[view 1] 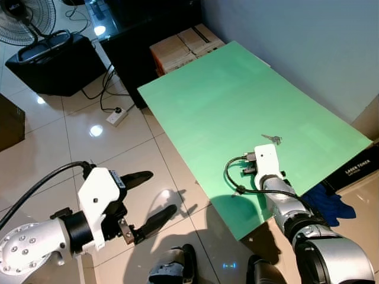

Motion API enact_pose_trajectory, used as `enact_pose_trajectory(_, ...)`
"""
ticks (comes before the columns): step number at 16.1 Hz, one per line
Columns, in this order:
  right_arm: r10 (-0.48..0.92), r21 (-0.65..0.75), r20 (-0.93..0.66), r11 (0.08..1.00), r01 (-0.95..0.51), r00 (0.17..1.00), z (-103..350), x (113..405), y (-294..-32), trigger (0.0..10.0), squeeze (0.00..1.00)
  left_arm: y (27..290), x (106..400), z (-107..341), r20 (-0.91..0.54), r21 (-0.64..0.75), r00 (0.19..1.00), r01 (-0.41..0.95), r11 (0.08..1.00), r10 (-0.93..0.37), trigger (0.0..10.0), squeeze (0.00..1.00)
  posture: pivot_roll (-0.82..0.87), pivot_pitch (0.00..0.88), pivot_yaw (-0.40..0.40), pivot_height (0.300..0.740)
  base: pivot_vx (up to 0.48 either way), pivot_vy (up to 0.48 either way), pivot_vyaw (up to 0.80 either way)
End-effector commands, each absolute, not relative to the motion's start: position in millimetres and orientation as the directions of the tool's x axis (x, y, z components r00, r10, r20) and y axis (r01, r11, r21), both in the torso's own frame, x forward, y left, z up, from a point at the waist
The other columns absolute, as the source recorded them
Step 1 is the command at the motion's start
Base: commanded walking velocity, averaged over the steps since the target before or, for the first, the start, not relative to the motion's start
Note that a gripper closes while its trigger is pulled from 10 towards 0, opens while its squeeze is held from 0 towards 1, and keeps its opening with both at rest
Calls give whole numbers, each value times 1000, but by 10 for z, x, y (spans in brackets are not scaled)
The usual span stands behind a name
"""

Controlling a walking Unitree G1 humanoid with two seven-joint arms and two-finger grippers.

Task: Hang keys on a hook

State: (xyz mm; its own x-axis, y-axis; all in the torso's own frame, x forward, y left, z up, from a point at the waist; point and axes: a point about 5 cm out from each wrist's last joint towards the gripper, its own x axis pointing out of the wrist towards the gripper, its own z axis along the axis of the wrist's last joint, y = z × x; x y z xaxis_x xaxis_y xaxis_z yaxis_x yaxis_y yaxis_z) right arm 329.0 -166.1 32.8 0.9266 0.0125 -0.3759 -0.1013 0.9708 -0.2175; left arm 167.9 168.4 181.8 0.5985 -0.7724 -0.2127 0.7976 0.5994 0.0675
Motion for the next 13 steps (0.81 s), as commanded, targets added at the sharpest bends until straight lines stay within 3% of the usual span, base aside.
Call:
enact_pose_trajectory(1,24,-208,-418,971,-121,908,234,3223,-1626,0,0,1684,1666,1831,-223,69,593,801,595,-773,10000,0,288,219,191,740,0,0,0)
enact_pose_trajectory(13,19,-204,-421,972,-115,907,223,3213,-1642,0,0,1674,1677,1816,-219,69,596,799,597,-773,10000,0,283,210,186,740,0,0,0)
